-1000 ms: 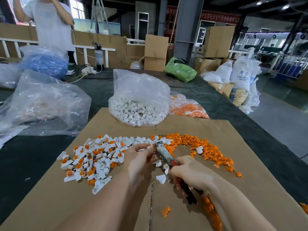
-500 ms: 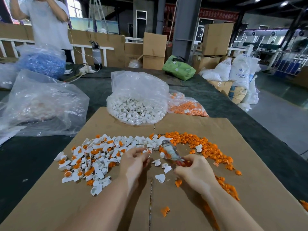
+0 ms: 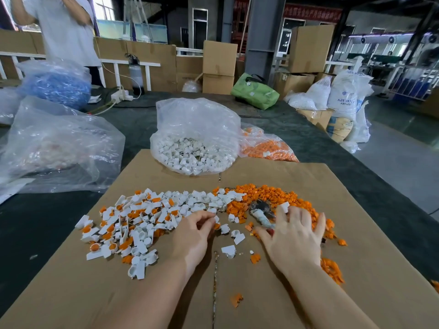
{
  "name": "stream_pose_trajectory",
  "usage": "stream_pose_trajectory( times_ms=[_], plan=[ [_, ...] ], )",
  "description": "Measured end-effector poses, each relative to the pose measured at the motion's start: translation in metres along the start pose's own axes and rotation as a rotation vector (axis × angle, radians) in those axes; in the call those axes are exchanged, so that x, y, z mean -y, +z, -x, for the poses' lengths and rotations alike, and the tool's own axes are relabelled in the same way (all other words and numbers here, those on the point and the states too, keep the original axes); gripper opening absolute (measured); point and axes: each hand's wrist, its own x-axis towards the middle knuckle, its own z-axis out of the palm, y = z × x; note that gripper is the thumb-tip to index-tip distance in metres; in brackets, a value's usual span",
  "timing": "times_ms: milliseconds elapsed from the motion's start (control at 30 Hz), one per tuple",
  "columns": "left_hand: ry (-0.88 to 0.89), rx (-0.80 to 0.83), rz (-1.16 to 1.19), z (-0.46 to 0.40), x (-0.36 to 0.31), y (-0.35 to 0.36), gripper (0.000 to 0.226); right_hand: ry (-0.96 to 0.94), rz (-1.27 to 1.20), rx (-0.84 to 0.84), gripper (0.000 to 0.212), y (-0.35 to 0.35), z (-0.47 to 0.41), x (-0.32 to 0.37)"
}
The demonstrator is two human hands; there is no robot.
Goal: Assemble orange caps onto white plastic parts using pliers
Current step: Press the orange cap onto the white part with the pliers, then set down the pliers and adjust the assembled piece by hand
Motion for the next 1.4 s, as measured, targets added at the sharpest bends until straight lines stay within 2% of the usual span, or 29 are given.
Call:
stream_pose_trajectory(
  times_ms=[100,133,233,367,433,500,567,633,733,867,933,1033,1100,1233,1400],
  plan=[
    [0.051,0.027,-0.04,0.001,-0.003,0.002,0.018,-0.232,-0.22,-0.306,0.047,0.002,0.007,0.021],
    [0.07,0.038,-0.045,0.002,-0.005,0.003,0.021,-0.289,-0.305,-0.345,0.042,0.002,0.011,0.03],
    [0.151,0.076,-0.064,0.005,-0.007,0.005,0.022,-0.354,-0.528,-0.292,0.027,0.004,0.019,0.047],
    [0.159,0.114,-0.04,0.01,-0.003,0.0,0.029,-0.296,-0.703,-0.202,0.008,0.011,0.022,0.05],
    [0.152,0.164,-0.024,0.013,-0.001,-0.002,0.037,-0.277,-0.744,-0.218,0.008,0.012,0.023,0.051],
    [0.179,0.198,-0.094,0.014,0.0,0.0,0.036,-0.28,-0.764,-0.242,0.009,0.011,0.025,0.052],
    [0.222,0.164,-0.16,0.014,0.0,0.002,0.031,-0.294,-0.769,-0.267,0.009,0.01,0.025,0.052],
    [0.213,0.113,-0.12,0.013,0.0,0.003,0.028,-0.265,-0.78,-0.316,0.006,0.008,0.027,0.05],
    [0.172,0.07,-0.085,0.012,0.003,0.004,0.031,-0.133,-0.775,-0.403,0.025,0.004,0.028,0.047],
    [0.176,0.048,-0.1,0.012,0.005,0.004,0.032,-0.118,-0.69,-0.422,0.038,0.004,0.03,0.048],
    [0.188,0.043,-0.093,0.012,0.005,0.003,0.034,-0.103,-0.676,-0.394,0.036,0.008,0.03,0.049],
    [0.203,0.047,-0.101,0.014,0.004,0.002,0.035,-0.099,-0.701,-0.321,0.014,0.013,0.029,0.049],
    [0.216,0.056,-0.129,0.014,0.004,0.002,0.034,-0.163,-0.719,-0.312,0.006,0.013,0.028,0.048],
    [0.279,0.095,-0.183,0.015,0.001,0.003,0.031,-0.337,-0.744,-0.276,0.015,0.009,0.028,0.048],
    [0.305,0.149,-0.23,0.018,-0.001,0.004,0.03,-0.347,-0.754,-0.258,0.015,0.008,0.026,0.05]
  ],
)
